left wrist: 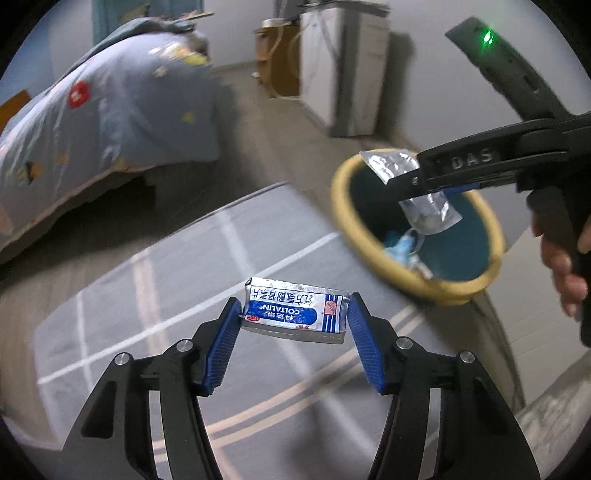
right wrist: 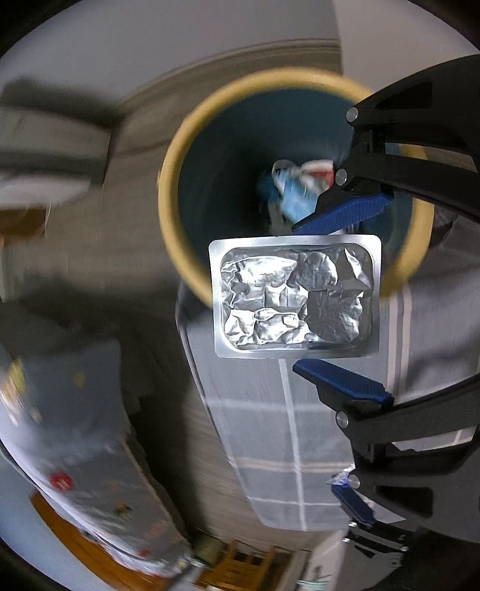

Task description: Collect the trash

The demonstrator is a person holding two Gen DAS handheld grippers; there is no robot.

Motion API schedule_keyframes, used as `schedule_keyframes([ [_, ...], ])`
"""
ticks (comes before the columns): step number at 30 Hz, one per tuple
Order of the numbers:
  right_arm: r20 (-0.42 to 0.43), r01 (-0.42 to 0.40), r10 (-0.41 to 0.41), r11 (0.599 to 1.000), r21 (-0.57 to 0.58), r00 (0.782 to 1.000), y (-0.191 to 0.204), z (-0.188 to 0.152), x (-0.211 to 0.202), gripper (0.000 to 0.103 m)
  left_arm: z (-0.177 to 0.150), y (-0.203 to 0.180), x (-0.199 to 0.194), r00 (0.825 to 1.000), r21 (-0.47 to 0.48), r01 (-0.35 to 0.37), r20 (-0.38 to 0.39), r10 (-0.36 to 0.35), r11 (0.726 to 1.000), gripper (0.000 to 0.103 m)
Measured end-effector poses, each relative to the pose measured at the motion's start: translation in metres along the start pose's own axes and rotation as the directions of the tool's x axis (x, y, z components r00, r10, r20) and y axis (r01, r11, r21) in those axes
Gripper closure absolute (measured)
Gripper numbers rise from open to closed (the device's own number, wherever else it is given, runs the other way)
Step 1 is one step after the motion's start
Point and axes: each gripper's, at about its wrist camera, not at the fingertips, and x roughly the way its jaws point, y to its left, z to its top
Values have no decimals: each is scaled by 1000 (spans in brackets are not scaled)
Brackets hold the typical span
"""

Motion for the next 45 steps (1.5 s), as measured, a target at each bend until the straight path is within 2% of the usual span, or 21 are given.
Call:
schedule_keyframes([
  [8, 22, 57, -61, 984, 171, 998, -79, -3, -12, 36, 37, -53, 35, 996, 55, 89, 11, -89, 995, 43],
  [13, 31, 13, -23, 951, 309, 999, -115, -5, -7, 35, 58, -81, 56, 995, 120, 88, 30, -92, 989, 42],
  [14, 34, 2, -14, 946, 326, 999, -117, -4, -7, 35, 61, -84, 59, 995, 127, 88, 34, -93, 988, 41],
  [15, 39, -13, -1, 939, 343, 999, -121, -3, -7, 34, 63, -86, 61, 995, 133, 89, 38, -95, 987, 33],
  [17, 40, -18, 4, 937, 349, 999, -125, -2, -7, 23, 66, -88, 67, 995, 148, 83, 39, -90, 986, 25],
  [20, 43, -1, -14, 941, 339, 999, -124, 1, -8, 23, 66, -87, 67, 997, 169, 66, 29, -72, 983, 25],
  [25, 14, 7, -12, 947, 320, 1000, -123, 0, -17, 20, 64, -67, 39, 998, 126, 55, 27, -59, 990, 21],
  [27, 1, 57, -59, 968, 245, 998, -115, -3, -28, 18, 65, -58, 22, 997, 93, 59, 41, -63, 994, 8],
  [30, 23, 96, -100, 984, 148, 995, -101, -10, -52, 9, 69, -48, -4, 997, 55, 69, 35, -71, 996, 6],
  [32, 39, 88, -95, 987, 138, 995, -97, -14, -66, 6, 70, -46, -20, 999, 53, 43, 23, -44, 998, 6],
  [35, 85, 50, -64, 986, 158, 994, -94, -23, -98, 6, 70, -42, -43, 999, 32, 27, 23, -28, 999, 5],
  [39, 119, 62, -80, 987, 149, 990, -90, -40, -126, 6, 63, -39, -69, 1000, -8, 20, 23, -20, 1000, 5],
  [45, 96, 40, -54, 988, 151, 994, -85, -68, -144, 6, 51, -46, -87, 999, -15, -47, 20, 47, 999, 5],
])
